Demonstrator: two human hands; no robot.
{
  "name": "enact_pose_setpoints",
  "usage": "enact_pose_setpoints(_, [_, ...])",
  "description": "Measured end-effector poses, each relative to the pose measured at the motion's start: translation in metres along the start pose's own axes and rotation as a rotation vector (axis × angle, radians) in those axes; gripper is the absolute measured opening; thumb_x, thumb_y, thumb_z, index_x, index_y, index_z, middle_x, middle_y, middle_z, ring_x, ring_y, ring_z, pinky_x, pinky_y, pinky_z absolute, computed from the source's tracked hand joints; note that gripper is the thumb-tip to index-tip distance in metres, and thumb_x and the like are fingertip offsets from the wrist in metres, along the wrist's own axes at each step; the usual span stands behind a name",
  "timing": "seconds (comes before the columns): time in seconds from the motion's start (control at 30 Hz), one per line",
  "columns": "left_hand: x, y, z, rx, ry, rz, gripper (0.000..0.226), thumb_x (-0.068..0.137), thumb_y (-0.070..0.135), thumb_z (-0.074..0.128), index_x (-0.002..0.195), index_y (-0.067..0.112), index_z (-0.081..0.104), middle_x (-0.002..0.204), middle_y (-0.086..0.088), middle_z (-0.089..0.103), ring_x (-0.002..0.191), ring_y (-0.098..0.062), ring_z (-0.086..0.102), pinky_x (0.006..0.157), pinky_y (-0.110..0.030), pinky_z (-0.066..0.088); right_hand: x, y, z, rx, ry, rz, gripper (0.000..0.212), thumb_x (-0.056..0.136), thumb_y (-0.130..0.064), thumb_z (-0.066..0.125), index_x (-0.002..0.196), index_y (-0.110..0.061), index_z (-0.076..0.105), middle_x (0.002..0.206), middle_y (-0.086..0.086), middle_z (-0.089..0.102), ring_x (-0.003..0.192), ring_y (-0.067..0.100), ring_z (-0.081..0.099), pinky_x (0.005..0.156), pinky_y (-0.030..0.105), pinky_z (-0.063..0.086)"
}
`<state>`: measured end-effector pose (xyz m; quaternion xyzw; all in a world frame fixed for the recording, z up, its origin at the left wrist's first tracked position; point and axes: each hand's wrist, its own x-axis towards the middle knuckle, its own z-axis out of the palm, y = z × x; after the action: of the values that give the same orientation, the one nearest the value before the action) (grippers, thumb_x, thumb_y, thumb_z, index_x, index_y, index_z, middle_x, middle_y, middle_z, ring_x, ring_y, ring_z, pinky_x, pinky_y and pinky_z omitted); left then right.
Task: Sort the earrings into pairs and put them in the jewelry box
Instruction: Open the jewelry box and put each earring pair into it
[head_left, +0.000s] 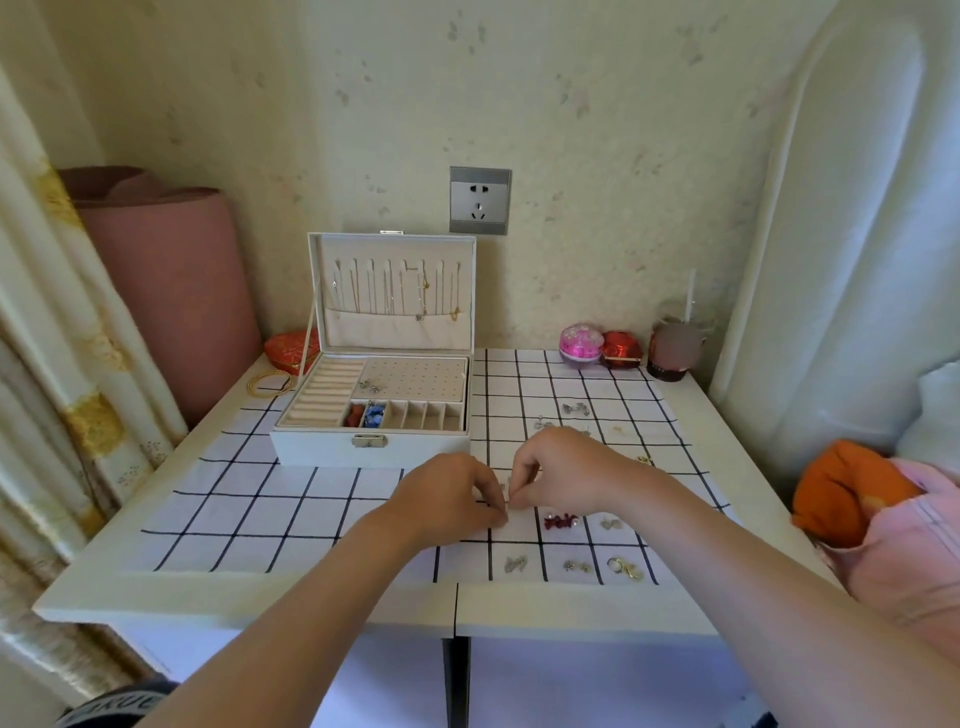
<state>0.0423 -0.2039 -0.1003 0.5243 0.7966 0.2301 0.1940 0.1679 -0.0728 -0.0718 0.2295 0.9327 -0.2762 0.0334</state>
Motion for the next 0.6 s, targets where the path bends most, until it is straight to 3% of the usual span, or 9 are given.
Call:
enact_pose_setpoints(0.13, [0.006,-0.004,-0.011,-0.120,0.068,0.011,0.005,0.081,0.029,0.076,0.079,0.028,0.072,0.086,0.013,0.067,0.076,-0.001,0.060,0.070,-0.019,0.048,0.003,-0.002,-0.006,0.171,0.064,0.007,0.004,0.084,-0.022,0.076,0.080,-0.025,0.075,0.083,-0.007,0.073,0.055,0.009,0.065,0.059,0.030,0.058])
enact_pose_setpoints(0.27, [0.010,-0.002,-0.030,-0.256,0.144,0.015,0.005,0.085,0.023,0.070,0.085,0.027,0.068,0.084,0.007,0.068,0.072,-0.005,0.063,0.070,-0.022,0.052,0.013,-0.009,-0.008,0.286,0.185,-0.013,0.009,0.084,-0.022,0.076,0.088,-0.030,0.077,0.085,-0.010,0.072,0.071,0.003,0.065,0.063,0.023,0.055])
enact_pose_setpoints(0.4, [0.015,-0.004,-0.050,-0.384,0.236,-0.011,0.005,0.087,0.022,0.068,0.089,0.024,0.065,0.087,0.000,0.068,0.070,-0.012,0.063,0.068,-0.023,0.052,0.026,-0.021,-0.015,0.390,0.245,-0.042,0.017,0.081,-0.016,0.081,0.093,-0.028,0.079,0.081,-0.011,0.071,0.064,-0.005,0.061,0.061,0.012,0.046])
enact_pose_setpoints(0.53, [0.016,-0.010,-0.070,-0.510,0.324,-0.021,0.009,0.089,0.019,0.067,0.096,0.023,0.066,0.087,-0.006,0.069,0.065,-0.012,0.061,0.067,-0.030,0.053,0.041,-0.037,-0.020,0.472,0.285,-0.075,0.011,0.087,-0.014,0.076,0.097,-0.019,0.078,0.088,-0.002,0.074,0.049,0.005,0.058,0.054,0.015,0.047])
enact_pose_setpoints(0.6, [0.016,-0.015,-0.080,-0.529,0.354,-0.031,0.012,0.090,0.019,0.065,0.101,0.024,0.066,0.087,-0.003,0.068,0.063,-0.011,0.060,0.058,-0.024,0.051,0.051,-0.046,-0.022,0.504,0.303,-0.086,0.013,0.090,-0.014,0.073,0.102,-0.016,0.077,0.094,0.000,0.076,0.049,0.012,0.063,0.051,0.015,0.045])
